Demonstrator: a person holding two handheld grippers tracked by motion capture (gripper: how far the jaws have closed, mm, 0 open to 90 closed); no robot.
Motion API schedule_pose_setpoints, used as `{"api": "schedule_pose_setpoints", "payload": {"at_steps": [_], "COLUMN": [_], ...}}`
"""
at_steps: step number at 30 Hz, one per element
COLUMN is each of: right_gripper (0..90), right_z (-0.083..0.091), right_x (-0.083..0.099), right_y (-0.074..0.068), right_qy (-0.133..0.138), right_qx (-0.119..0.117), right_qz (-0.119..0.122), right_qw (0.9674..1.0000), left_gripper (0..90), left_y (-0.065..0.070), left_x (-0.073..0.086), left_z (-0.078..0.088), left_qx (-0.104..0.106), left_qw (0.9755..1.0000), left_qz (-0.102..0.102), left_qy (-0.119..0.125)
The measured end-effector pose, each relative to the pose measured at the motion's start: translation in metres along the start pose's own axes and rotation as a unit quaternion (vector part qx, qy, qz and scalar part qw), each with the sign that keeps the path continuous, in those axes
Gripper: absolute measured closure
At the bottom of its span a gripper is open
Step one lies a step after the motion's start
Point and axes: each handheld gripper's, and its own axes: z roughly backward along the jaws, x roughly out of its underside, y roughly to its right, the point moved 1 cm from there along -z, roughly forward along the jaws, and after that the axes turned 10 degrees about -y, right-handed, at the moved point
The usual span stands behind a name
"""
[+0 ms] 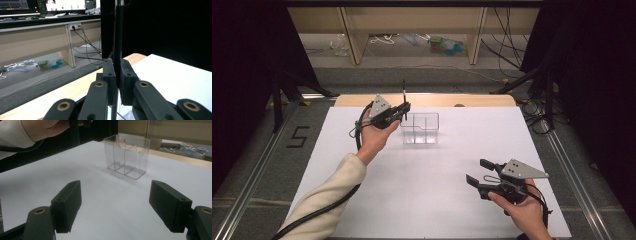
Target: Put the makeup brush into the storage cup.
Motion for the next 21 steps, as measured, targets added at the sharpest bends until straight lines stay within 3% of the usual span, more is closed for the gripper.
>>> {"api": "schedule_pose_setpoints", "payload": {"at_steps": [21], "right_gripper": [27.1], "right_z": [-0.0007], "right_x": [0.0002], "right_y": [-0.0002], "right_qy": [0.002], "right_qx": [0.000], "right_qz": [0.000], "right_qw": [1.0000], "left_gripper": [84.7], "left_y": [-0.0054], "left_x": [0.0061], "left_z": [-0.0075], "left_qx": [-0.004], "left_qw": [1.0000], "left_qz": [0.002], "left_qy": [-0.009]}}
